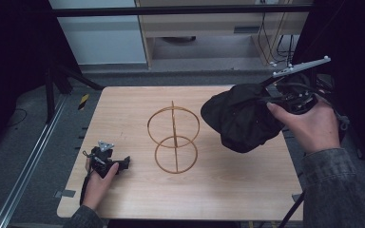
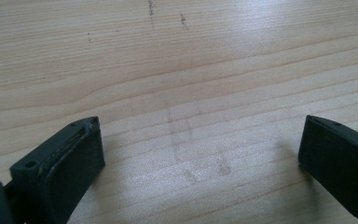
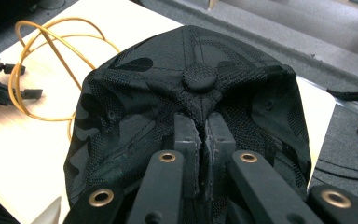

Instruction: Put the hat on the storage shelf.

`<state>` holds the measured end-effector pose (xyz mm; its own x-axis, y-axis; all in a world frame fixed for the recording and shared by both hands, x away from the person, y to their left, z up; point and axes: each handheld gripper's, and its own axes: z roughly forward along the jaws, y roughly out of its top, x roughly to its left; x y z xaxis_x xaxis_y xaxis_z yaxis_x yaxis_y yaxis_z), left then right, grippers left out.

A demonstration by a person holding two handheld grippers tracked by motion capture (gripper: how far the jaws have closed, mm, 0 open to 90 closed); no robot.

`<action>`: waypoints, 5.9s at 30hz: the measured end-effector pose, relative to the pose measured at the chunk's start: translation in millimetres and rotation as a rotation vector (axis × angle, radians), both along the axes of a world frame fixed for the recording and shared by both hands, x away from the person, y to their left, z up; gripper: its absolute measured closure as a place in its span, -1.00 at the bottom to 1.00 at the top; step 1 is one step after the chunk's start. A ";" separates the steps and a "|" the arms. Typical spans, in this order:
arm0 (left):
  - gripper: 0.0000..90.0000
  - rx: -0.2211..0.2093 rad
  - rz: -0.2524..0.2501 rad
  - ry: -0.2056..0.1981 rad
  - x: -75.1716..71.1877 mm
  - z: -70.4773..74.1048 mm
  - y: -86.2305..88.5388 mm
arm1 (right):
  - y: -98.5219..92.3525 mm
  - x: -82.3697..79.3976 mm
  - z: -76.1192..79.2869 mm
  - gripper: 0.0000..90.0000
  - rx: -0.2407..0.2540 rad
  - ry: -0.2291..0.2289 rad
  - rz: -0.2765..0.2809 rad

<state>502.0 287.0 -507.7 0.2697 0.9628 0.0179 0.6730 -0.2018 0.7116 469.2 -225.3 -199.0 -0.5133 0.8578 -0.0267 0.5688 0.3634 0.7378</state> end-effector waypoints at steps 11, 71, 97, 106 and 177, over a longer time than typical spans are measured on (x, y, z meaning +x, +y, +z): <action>-1.00 0.000 -0.001 0.000 0.0 0.0 0.1 | 10.6 -3.7 17.5 0.92 0.017 -0.055 0.005; -1.00 0.001 -0.001 0.000 -0.2 0.0 -0.1 | 81.7 12.3 51.8 0.92 0.076 -0.133 0.111; -1.00 0.002 -0.002 0.001 -0.2 0.1 0.0 | 119.2 22.2 47.9 0.92 0.077 -0.122 0.176; -1.00 0.002 -0.003 0.004 -0.2 0.3 0.1 | 131.9 24.7 45.9 0.92 0.081 -0.116 0.199; -1.00 0.000 -0.011 -0.001 0.0 0.0 -1.1 | 161.7 28.2 12.1 0.91 0.065 -0.018 0.286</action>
<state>502.0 285.8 -507.8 0.2807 0.9596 0.0179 0.6698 -0.2092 0.7125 497.4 -63.6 -186.9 -0.7346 0.6784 0.0122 0.4367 0.4589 0.7737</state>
